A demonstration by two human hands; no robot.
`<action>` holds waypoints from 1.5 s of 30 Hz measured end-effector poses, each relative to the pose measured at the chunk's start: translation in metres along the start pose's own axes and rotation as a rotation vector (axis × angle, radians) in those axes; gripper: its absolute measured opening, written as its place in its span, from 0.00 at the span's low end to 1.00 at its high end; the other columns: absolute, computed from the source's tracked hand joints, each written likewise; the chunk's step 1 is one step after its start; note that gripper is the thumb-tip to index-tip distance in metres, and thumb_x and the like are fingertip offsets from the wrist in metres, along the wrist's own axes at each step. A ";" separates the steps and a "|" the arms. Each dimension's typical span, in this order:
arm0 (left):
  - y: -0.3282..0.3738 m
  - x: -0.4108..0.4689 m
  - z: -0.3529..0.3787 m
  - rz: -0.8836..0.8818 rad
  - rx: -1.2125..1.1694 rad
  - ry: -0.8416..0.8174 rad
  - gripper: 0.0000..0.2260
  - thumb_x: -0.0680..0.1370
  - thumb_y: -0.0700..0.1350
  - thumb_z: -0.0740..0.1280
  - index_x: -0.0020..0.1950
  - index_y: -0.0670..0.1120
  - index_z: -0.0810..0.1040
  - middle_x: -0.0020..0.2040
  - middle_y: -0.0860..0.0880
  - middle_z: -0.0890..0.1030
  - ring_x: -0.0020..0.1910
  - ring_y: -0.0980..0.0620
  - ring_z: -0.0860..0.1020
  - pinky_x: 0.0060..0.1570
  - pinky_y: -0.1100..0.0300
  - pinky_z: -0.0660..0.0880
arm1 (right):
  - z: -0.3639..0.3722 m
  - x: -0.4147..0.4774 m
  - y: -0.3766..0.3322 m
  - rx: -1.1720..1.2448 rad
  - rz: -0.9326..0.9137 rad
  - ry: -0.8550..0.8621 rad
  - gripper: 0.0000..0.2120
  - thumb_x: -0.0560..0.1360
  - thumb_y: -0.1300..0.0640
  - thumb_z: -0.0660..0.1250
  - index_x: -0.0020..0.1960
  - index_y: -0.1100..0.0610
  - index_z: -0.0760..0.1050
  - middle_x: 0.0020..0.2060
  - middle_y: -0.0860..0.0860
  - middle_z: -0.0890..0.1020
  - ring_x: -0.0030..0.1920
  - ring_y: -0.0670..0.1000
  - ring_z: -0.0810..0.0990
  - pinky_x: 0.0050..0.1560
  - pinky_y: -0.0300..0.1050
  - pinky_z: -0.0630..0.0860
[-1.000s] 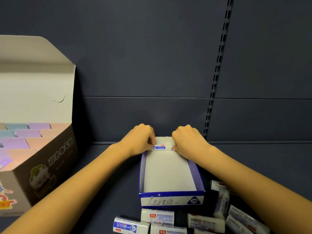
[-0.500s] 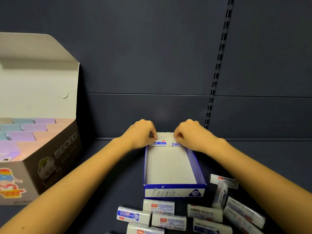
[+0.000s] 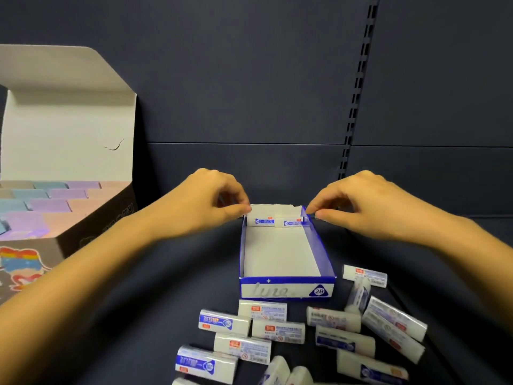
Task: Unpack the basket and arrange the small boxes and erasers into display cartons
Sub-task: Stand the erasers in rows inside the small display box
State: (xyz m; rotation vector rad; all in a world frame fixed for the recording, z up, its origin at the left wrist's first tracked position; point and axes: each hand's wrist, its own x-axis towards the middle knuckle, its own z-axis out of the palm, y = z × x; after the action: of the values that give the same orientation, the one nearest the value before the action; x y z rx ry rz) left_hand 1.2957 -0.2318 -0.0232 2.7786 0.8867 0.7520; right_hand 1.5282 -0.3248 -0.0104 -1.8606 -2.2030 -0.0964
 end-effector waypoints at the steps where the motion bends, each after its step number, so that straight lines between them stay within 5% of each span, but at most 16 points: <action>1: 0.003 -0.009 -0.003 0.002 -0.024 -0.017 0.08 0.74 0.49 0.68 0.45 0.46 0.83 0.42 0.55 0.81 0.41 0.55 0.81 0.45 0.58 0.79 | 0.000 -0.005 -0.002 0.030 -0.011 0.005 0.08 0.75 0.48 0.64 0.52 0.41 0.79 0.48 0.38 0.82 0.49 0.43 0.80 0.51 0.48 0.79; 5: 0.010 -0.039 -0.008 -0.001 -0.134 -0.111 0.13 0.70 0.56 0.66 0.41 0.48 0.83 0.38 0.54 0.82 0.40 0.54 0.81 0.43 0.58 0.78 | 0.006 -0.026 -0.018 0.132 -0.065 0.015 0.08 0.72 0.46 0.65 0.49 0.40 0.80 0.44 0.35 0.82 0.45 0.38 0.80 0.46 0.41 0.79; 9: 0.007 -0.062 -0.007 0.021 -0.188 -0.289 0.14 0.71 0.58 0.70 0.42 0.48 0.83 0.39 0.53 0.82 0.40 0.54 0.82 0.44 0.60 0.78 | 0.017 -0.042 -0.037 0.152 -0.126 0.001 0.06 0.73 0.47 0.66 0.48 0.41 0.81 0.39 0.36 0.81 0.41 0.34 0.77 0.36 0.30 0.68; 18: -0.001 -0.087 0.012 0.003 -0.200 -0.482 0.09 0.72 0.53 0.71 0.49 0.51 0.83 0.44 0.57 0.82 0.44 0.56 0.81 0.46 0.62 0.77 | 0.045 -0.057 -0.069 0.054 -0.115 -0.199 0.07 0.72 0.45 0.67 0.49 0.44 0.79 0.37 0.38 0.80 0.40 0.38 0.78 0.44 0.34 0.74; 28: -0.003 -0.091 0.024 0.063 -0.129 -0.430 0.07 0.73 0.50 0.70 0.49 0.50 0.81 0.44 0.56 0.78 0.43 0.56 0.77 0.44 0.66 0.74 | 0.052 -0.057 -0.075 -0.132 -0.110 -0.210 0.12 0.71 0.38 0.65 0.49 0.44 0.75 0.32 0.38 0.69 0.34 0.37 0.67 0.34 0.29 0.59; 39: -0.008 -0.097 -0.005 0.052 -0.246 -0.235 0.07 0.72 0.50 0.69 0.48 0.49 0.78 0.43 0.54 0.80 0.43 0.53 0.79 0.46 0.54 0.77 | 0.024 -0.063 -0.063 0.072 -0.085 -0.090 0.06 0.72 0.45 0.67 0.43 0.46 0.76 0.32 0.39 0.76 0.35 0.34 0.75 0.35 0.28 0.68; 45: 0.003 -0.078 -0.003 -0.043 -0.438 -0.255 0.11 0.75 0.47 0.65 0.57 0.57 0.75 0.49 0.60 0.80 0.49 0.60 0.78 0.50 0.68 0.75 | 0.014 -0.050 -0.041 0.347 0.010 -0.044 0.11 0.74 0.50 0.66 0.56 0.44 0.73 0.42 0.47 0.82 0.33 0.43 0.81 0.38 0.32 0.75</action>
State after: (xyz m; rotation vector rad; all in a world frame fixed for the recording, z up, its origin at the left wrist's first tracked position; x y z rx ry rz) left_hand 1.2411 -0.2790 -0.0526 2.3894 0.6398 0.4955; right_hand 1.4931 -0.3774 -0.0307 -1.6929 -2.0777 0.3123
